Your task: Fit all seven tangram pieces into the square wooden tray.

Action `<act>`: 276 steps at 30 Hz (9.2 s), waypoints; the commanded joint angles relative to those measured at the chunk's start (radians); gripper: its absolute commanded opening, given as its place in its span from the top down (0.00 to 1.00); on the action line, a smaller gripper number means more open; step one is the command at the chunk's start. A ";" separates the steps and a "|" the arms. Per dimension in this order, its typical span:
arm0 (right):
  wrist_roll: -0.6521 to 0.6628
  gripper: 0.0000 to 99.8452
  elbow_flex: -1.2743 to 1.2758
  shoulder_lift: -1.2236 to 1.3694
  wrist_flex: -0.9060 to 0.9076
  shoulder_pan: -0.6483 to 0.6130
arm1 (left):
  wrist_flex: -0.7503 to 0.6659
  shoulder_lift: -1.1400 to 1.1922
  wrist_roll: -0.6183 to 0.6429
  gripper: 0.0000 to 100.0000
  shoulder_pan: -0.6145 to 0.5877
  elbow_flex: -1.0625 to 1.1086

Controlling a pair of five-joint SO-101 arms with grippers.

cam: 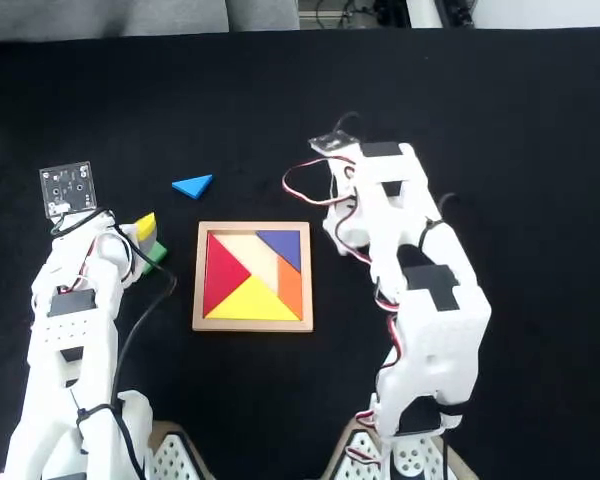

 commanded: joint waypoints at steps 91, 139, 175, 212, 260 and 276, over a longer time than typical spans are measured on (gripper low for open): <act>-0.284 0.80 0.202 -0.213 -0.272 0.057 | -0.023 0.000 0.005 0.70 0.001 -0.010; -0.278 0.80 0.191 -0.180 -0.290 0.044 | -0.021 0.000 0.005 0.70 -0.001 -0.010; -0.170 0.77 0.143 -0.151 -0.189 0.051 | -0.021 0.000 0.005 0.70 -0.001 -0.010; 0.021 0.77 0.162 -0.156 -0.160 0.043 | -0.020 0.000 0.005 0.70 -0.001 -0.010; -0.044 0.87 0.358 -0.374 -0.293 0.008 | -0.021 0.000 0.005 0.70 -0.001 -0.010; -0.044 0.74 0.222 -0.237 -0.210 0.037 | -0.021 0.000 0.005 0.70 -0.001 -0.010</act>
